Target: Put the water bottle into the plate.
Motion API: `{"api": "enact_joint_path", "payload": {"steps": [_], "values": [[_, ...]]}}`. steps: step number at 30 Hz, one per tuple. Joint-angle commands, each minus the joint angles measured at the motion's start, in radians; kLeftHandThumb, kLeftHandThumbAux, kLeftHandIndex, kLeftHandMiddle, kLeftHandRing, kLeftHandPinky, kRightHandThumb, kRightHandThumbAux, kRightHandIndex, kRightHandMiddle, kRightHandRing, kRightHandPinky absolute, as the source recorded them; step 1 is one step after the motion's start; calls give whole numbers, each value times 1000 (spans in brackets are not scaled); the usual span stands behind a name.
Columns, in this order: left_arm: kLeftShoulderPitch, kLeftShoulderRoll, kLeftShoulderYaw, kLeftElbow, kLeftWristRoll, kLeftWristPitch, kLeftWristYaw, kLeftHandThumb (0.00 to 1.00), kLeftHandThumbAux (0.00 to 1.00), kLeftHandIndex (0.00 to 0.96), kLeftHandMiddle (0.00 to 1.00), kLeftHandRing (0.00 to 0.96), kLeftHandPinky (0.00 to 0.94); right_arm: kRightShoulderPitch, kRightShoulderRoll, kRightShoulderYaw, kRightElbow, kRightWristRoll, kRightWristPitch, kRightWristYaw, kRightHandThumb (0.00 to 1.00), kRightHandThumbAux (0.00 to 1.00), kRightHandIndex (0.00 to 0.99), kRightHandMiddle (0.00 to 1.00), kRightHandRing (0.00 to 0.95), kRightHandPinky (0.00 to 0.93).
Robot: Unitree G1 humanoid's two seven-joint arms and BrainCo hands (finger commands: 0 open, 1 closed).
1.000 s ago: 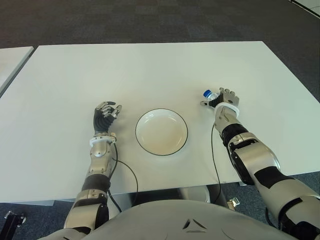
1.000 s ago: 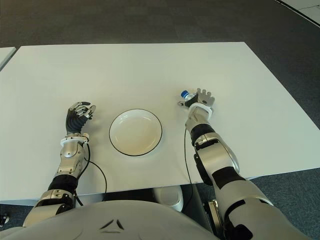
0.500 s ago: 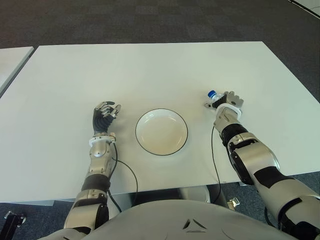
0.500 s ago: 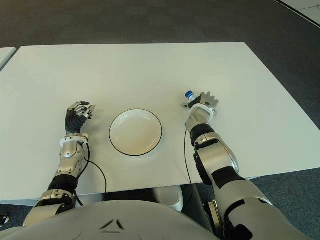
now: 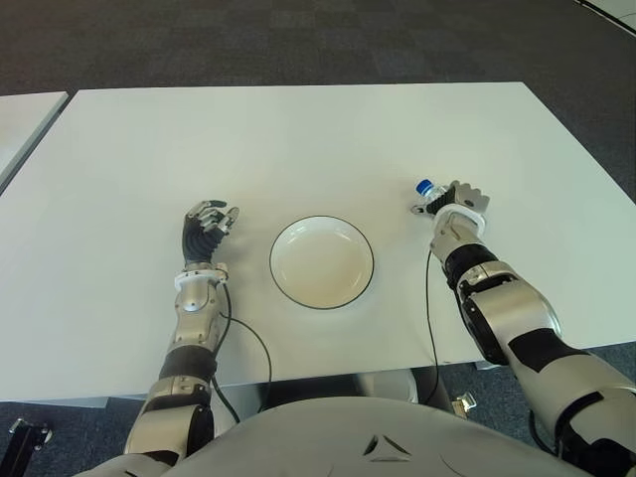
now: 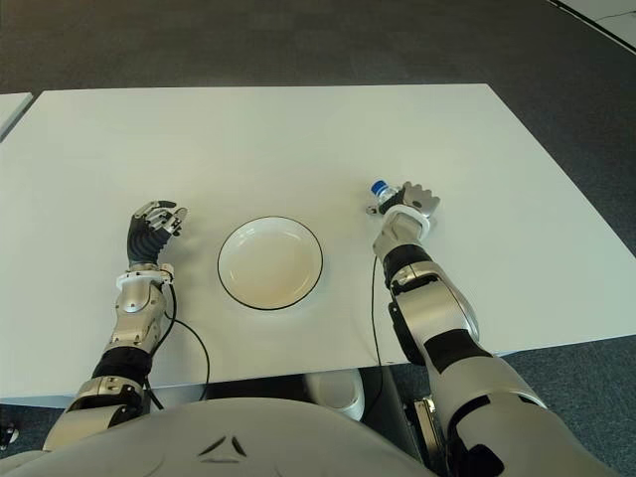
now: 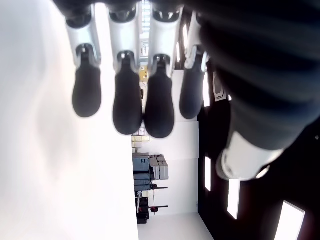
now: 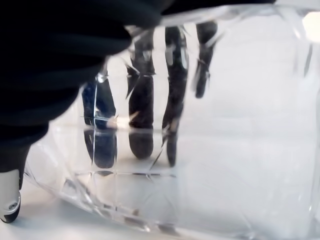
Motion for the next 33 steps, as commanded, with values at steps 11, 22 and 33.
{"api": "enact_joint_path", "payload": {"steps": [11, 22, 33], "values": [[16, 2, 5, -15, -17, 7, -28, 708, 711, 436, 682, 663, 654, 139, 42, -61, 111, 97, 27, 103, 692, 718, 435, 552, 605, 702], [18, -2, 8, -21, -34, 13, -40, 708, 711, 436, 683, 664, 650, 143, 39, -87, 95, 107, -18, 91, 689, 721, 434, 648, 696, 771], [19, -10, 8, -25, -40, 17, -33, 708, 710, 436, 679, 662, 653, 190, 60, -173, 15, 178, -184, -58, 695, 725, 437, 765, 778, 821]]}}
